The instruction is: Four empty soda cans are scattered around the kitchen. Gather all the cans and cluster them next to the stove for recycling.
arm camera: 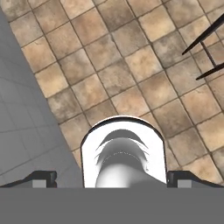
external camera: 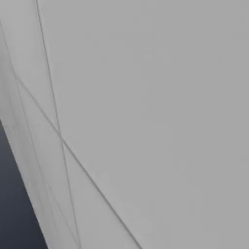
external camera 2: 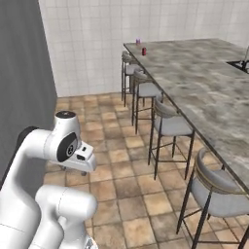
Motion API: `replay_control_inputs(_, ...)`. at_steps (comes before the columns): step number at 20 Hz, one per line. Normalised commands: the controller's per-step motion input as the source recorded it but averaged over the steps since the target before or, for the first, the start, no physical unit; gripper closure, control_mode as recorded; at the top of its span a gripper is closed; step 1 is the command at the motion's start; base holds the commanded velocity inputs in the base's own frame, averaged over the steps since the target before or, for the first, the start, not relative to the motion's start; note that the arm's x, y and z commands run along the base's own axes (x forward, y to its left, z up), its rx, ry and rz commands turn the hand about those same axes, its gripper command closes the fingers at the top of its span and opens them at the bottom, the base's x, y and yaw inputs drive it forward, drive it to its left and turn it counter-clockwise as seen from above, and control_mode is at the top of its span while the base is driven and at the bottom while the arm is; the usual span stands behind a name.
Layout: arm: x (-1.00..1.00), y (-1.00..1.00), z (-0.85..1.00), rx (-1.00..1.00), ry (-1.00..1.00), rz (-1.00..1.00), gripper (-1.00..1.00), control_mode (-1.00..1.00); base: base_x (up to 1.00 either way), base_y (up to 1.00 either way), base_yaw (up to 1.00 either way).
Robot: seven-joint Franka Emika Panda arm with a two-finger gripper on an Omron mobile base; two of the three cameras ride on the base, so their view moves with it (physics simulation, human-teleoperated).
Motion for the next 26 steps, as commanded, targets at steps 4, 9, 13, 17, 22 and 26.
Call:
replay_control_inputs(4,0.0,0.0,0.0,0.0,0.0,0.0,-1.0,1.0,1.0,0.95,-0.32)
replay_control_inputs(9,0.0,0.0,0.0,0.0,0.0,0.0,-1.0,1.0,1.0,0.08,0.17)
replay_control_inputs(13,0.0,0.0,0.0,0.0,0.0,0.0,-1.0,1.0,1.0,-0.64,0.4)
replay_control_inputs(17,0.0,0.0,0.0,0.0,0.0,0.0,-1.0,1.0,1.0,-0.24,0.11)
replay_control_inputs(22,0.0,0.0,0.0,0.0,0.0,0.0,-1.0,1.0,1.0,0.26,-0.28)
replay_control_inputs(26,0.0,0.0,0.0,0.0,0.0,0.0,-1.0,1.0,1.0,0.65,-0.32)
